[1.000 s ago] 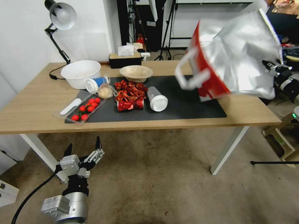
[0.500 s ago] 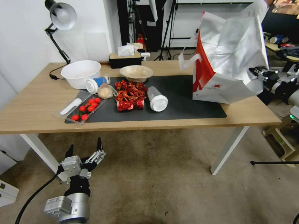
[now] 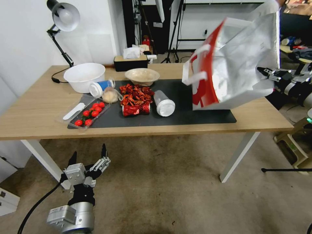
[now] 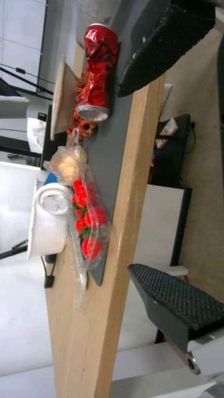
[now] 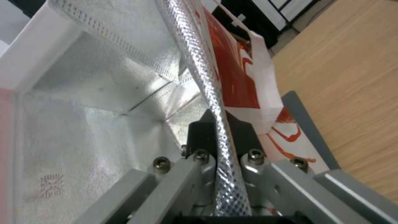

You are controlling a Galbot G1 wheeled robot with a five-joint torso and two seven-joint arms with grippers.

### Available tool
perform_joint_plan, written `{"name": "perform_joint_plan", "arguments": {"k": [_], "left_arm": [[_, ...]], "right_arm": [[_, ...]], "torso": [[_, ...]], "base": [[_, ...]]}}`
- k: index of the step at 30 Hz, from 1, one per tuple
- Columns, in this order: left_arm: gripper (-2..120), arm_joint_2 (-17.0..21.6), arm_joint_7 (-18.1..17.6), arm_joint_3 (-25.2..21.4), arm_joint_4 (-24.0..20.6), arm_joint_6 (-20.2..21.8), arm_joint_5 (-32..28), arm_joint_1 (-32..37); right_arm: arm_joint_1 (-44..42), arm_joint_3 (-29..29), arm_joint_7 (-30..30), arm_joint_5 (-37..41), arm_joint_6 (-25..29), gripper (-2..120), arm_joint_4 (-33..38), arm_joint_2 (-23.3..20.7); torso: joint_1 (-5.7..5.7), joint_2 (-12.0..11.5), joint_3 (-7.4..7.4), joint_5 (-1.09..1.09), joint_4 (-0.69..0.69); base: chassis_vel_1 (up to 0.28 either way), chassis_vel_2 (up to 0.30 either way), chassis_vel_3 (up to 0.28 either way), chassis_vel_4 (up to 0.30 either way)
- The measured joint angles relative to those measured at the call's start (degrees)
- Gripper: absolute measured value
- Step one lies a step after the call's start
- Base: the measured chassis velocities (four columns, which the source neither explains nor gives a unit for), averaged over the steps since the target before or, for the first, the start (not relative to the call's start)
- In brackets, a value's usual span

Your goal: Pick up the food delivery bag from the floor and place it on the table.

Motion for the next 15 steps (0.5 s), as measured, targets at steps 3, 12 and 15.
{"name": "perform_joint_plan", "arguments": {"k": [3,12,15], "left_arm": [[100,0.00,-0.03,0.00,-0.23,-0.04,0.06,0.21],[100,-0.05,-0.04,-0.02,-0.67,-0.50,0.24,0.85],[100,-0.12,-0.04,0.00,-0.81,-0.55,0.36,1.05]], "right_arm": [[-0.27,0.46,0.19,0.09,-0.59,0,-0.06,-0.18],[-0.77,0.78,0.33,-2.72,-0.23,0,0.02,-0.78],[-0.72,0.73,0.07,-3.98,0.37,12,-0.10,-0.86]], "torso": [[0.00,0.00,0.00,0.00,0.00],[0.00,0.00,0.00,0.00,0.00],[0.00,0.00,0.00,0.00,0.00]], "base": [[0.000,0.000,0.000,0.000],[0.000,0.000,0.000,0.000],[0.000,0.000,0.000,0.000]]}}
